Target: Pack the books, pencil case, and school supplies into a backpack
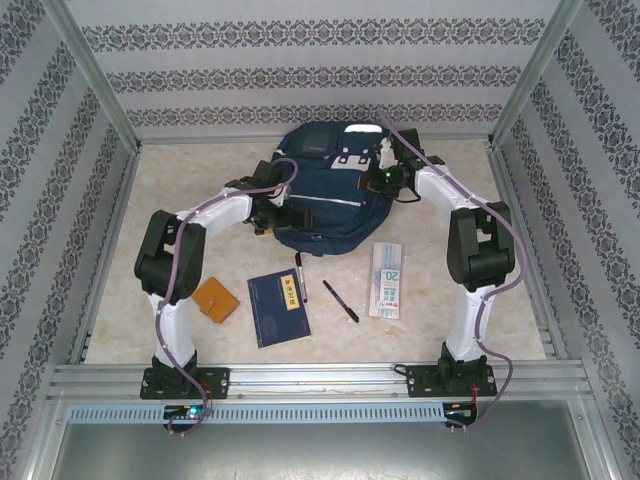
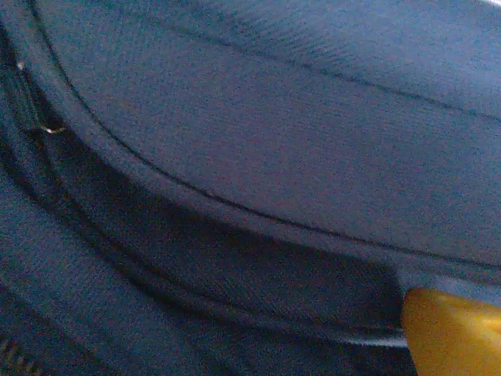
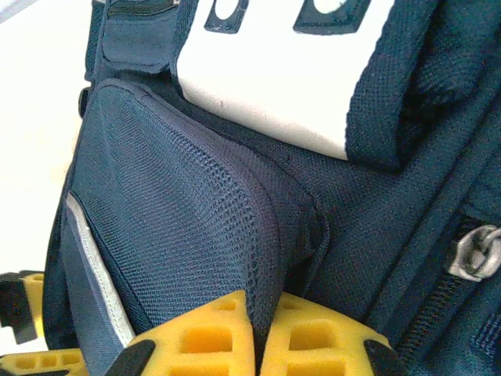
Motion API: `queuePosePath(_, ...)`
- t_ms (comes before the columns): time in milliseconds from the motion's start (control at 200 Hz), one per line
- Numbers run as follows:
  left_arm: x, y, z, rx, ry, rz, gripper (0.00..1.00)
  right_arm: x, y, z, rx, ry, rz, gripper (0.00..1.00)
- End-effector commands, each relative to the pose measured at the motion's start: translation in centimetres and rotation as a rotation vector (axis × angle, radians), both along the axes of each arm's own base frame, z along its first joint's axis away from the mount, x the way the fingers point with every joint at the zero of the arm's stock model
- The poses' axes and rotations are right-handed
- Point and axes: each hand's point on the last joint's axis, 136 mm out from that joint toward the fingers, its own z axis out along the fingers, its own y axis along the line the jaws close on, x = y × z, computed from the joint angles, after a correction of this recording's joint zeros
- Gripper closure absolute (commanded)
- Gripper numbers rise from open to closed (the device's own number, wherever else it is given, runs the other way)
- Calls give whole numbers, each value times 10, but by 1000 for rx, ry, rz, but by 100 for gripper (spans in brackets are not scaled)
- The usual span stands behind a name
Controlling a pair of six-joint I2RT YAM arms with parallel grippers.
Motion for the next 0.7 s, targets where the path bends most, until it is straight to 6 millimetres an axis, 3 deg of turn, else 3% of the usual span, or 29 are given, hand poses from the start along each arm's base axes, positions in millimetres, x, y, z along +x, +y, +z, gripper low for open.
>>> queuePosePath(0, -9, 20, 46, 154, -148, -111, 0, 4, 26, 24, 79, -90, 141, 100)
queuePosePath(140, -27, 42, 74, 272, -200, -188, 1, 5, 31, 20, 99, -72, 151, 78)
queuePosePath(250, -37, 28, 92, 261, -243, -328, 0, 0, 20, 31, 68, -85, 98, 70)
queuePosePath(390, -27, -26, 99, 299, -385, -584, 0, -6, -20, 49, 5, -102, -54, 51)
queuePosePath(540, 5, -90, 97, 339, -547, -725, 0, -22, -81, 49, -52, -86, -237, 49)
queuePosePath(695, 32, -121, 80, 405, -590, -760, 0, -51, -123, 28, -82, -37, -343, 49)
